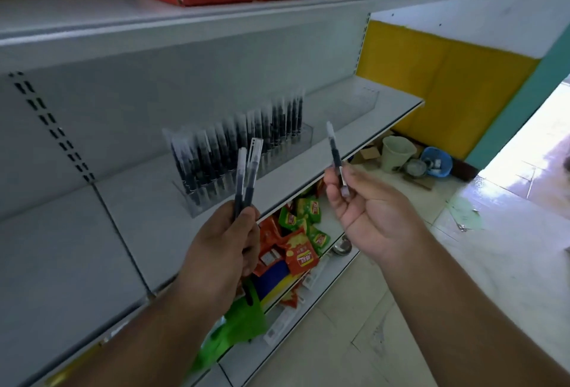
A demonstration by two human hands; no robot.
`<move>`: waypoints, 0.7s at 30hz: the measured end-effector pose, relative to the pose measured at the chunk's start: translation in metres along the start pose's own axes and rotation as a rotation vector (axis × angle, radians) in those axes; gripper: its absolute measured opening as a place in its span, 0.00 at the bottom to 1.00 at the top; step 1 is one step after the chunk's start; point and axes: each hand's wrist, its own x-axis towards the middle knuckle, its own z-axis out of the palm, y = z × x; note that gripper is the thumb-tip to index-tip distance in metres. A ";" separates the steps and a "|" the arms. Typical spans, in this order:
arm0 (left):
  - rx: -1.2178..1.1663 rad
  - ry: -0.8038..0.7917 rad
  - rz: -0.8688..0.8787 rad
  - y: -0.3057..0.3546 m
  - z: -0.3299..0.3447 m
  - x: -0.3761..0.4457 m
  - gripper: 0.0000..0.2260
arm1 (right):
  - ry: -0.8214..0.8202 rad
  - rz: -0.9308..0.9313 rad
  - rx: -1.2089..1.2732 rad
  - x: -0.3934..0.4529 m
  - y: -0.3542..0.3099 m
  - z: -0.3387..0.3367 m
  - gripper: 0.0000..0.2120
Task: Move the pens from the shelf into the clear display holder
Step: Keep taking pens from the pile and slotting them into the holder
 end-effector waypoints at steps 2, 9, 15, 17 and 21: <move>0.003 0.012 -0.002 -0.002 0.010 0.011 0.10 | -0.034 0.006 -0.107 0.015 -0.009 -0.005 0.08; -0.079 0.199 0.018 -0.007 0.050 0.056 0.12 | -0.076 -0.293 -0.809 0.104 -0.036 -0.014 0.09; -0.190 0.424 0.068 -0.014 0.089 0.074 0.12 | -0.405 -0.486 -1.176 0.173 -0.054 -0.002 0.14; -0.238 0.498 0.080 -0.017 0.096 0.076 0.13 | -0.475 -0.525 -1.244 0.188 -0.054 0.006 0.09; -0.308 0.637 0.087 -0.020 0.104 0.069 0.11 | -0.641 -0.617 -1.342 0.202 -0.046 0.022 0.09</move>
